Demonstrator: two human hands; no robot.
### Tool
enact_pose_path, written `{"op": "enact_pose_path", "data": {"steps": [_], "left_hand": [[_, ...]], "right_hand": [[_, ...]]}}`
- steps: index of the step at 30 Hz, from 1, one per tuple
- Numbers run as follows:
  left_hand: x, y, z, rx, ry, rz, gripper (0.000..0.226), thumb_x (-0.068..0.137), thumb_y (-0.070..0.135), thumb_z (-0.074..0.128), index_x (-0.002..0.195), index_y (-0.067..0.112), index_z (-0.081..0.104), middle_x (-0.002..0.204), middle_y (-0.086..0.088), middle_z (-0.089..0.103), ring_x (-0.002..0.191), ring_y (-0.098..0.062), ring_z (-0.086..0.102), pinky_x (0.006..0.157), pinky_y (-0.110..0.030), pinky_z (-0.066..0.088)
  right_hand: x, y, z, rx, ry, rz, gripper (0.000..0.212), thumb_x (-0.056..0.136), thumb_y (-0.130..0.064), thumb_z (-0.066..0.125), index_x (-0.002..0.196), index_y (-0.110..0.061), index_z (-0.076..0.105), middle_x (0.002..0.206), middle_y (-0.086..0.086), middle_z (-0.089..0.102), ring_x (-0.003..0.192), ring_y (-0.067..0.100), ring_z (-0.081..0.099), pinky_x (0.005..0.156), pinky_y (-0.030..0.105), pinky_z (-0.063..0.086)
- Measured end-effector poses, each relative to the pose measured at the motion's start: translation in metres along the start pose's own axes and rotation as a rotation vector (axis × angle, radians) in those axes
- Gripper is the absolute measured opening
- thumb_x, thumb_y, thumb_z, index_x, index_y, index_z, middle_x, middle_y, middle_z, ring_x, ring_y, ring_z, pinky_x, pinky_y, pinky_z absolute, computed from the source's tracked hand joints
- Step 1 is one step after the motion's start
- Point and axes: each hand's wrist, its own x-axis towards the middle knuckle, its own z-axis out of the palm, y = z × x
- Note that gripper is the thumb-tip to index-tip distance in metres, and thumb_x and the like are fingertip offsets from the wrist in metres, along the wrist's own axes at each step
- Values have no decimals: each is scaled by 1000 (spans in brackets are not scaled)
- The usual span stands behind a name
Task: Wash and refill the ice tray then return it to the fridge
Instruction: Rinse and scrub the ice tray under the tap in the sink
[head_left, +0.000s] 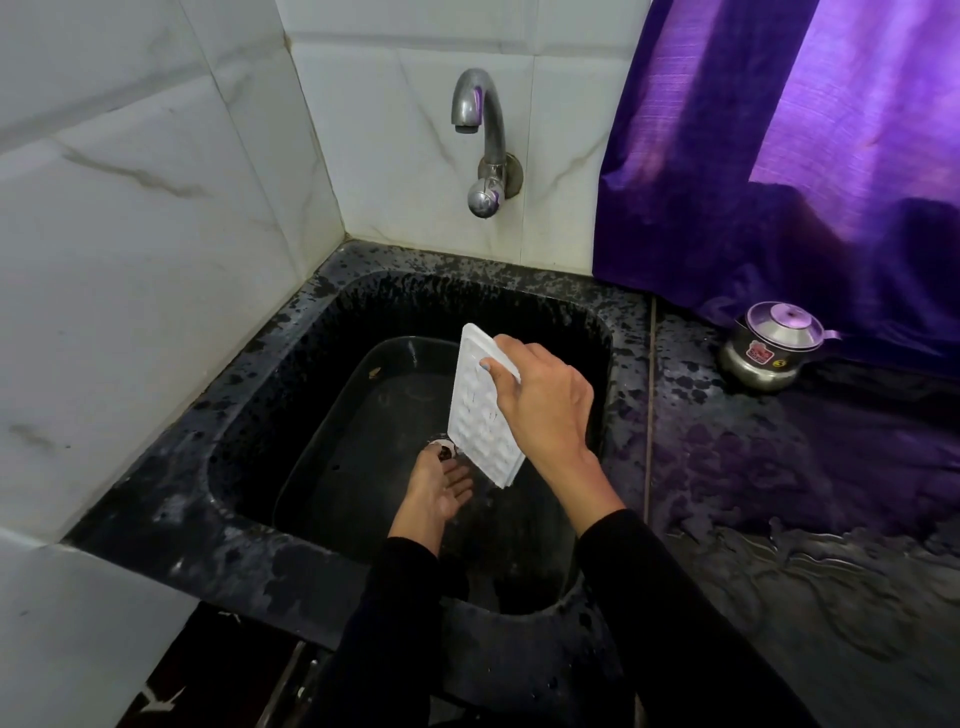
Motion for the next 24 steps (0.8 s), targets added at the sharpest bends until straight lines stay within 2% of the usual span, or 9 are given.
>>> {"op": "enact_pose_path", "data": {"steps": [5, 9, 13, 20, 24], "left_hand": [[-4, -1, 3, -8, -3, 3, 57, 98, 35, 38, 141, -3, 34, 146, -22, 37, 136, -36, 34, 113, -43, 26], [-4, -1, 2, -18, 1, 5, 56, 99, 35, 35, 141, -2, 35, 147, -22, 37, 137, -36, 33, 113, -44, 25], [-4, 0, 3, -29, -1, 5, 56, 99, 35, 35, 141, -3, 35, 147, -22, 36, 138, -36, 32, 114, -46, 24], [-7, 2, 5, -48, -3, 0, 58, 99, 36, 36, 142, -2, 33, 150, -23, 31, 140, -36, 27, 114, -47, 22], [-10, 4, 6, -54, -6, 11, 58, 98, 37, 38, 141, -2, 35, 149, -25, 31, 140, -37, 27, 114, -47, 22]], "right_hand": [[-4, -3, 8, -3, 48, -74, 23, 83, -31, 70, 103, -21, 72, 73, -5, 67, 57, 16, 62, 54, 25, 40], [-8, -7, 12, 5, 58, -99, 24, 83, -32, 67, 104, -22, 72, 81, -6, 70, 64, 17, 65, 59, 28, 41], [-12, -8, 14, 1, 35, -123, 23, 82, -26, 74, 104, -20, 72, 87, -5, 72, 67, 19, 65, 63, 32, 44], [-13, -11, 17, -19, -21, -86, 23, 82, -21, 73, 105, -19, 72, 91, -4, 74, 70, 21, 65, 66, 34, 44], [-12, -12, 16, -36, -74, -30, 22, 88, -23, 66, 110, -20, 70, 94, -4, 74, 74, 22, 64, 70, 35, 42]]}}
